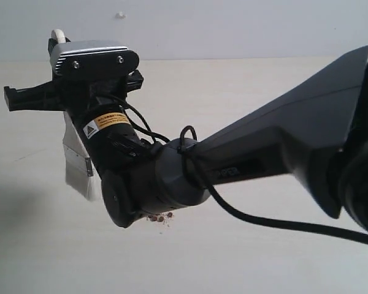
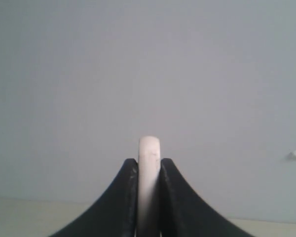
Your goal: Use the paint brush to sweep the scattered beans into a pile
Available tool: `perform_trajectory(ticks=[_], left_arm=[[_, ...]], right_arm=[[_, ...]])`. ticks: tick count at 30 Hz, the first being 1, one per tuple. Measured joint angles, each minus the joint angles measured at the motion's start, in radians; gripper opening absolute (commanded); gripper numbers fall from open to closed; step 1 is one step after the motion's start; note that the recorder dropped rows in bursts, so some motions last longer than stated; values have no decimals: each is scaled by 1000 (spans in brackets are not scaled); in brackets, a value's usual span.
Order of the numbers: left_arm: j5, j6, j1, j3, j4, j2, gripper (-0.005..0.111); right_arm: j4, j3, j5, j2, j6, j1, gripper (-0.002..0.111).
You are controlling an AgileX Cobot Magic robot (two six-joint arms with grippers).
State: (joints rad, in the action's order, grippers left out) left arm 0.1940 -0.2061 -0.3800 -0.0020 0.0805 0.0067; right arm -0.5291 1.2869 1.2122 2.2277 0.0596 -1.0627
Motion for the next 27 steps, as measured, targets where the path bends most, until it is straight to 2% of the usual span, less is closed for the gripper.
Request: perform_trajectory(ticks=[11,19,27], left_arm=[[0,0,0,0,0,0,0],[0,0,0,0,0,0,0],[0,0,0,0,0,0,0]], right_arm=[[-87,75,0,128,80,6,0],[-204,75,-1,132,191,39,0],[-224,75,2,132,216,45,0]])
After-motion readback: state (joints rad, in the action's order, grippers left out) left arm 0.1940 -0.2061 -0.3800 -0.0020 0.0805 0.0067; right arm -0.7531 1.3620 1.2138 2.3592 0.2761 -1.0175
